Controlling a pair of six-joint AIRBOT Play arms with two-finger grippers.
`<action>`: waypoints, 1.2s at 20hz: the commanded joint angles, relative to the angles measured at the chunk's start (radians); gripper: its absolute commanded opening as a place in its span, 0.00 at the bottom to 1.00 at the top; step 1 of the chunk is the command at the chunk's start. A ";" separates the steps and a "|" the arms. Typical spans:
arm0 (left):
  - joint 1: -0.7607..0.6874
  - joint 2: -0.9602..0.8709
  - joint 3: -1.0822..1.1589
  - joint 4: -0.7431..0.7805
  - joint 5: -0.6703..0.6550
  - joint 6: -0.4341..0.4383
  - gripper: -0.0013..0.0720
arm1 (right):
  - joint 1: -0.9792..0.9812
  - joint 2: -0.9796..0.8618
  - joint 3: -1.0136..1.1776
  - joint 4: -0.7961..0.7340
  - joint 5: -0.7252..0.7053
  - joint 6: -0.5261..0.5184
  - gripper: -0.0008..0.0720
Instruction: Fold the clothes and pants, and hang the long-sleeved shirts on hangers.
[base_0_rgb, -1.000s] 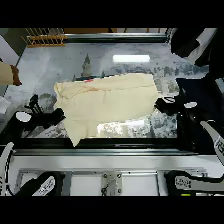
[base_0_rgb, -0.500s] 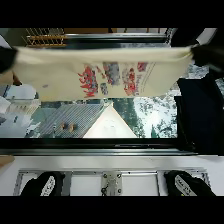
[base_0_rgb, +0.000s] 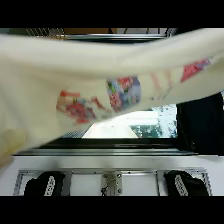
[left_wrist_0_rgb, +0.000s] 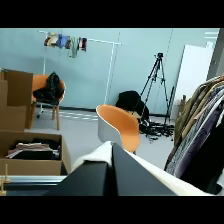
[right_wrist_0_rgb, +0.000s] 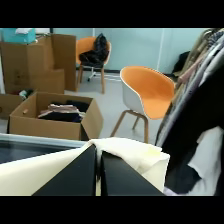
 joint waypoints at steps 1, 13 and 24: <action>0.001 0.038 -0.103 0.002 0.000 -0.092 0.03 | -0.006 0.028 0.005 -0.069 0.153 0.068 0.03; -0.092 -0.714 -0.370 0.000 -0.004 0.055 0.03 | 0.199 -0.771 0.005 -0.171 0.347 0.142 0.03; -0.087 -1.315 -0.010 -0.002 -0.092 0.047 0.03 | 0.213 -1.054 0.006 -0.166 0.020 0.228 0.03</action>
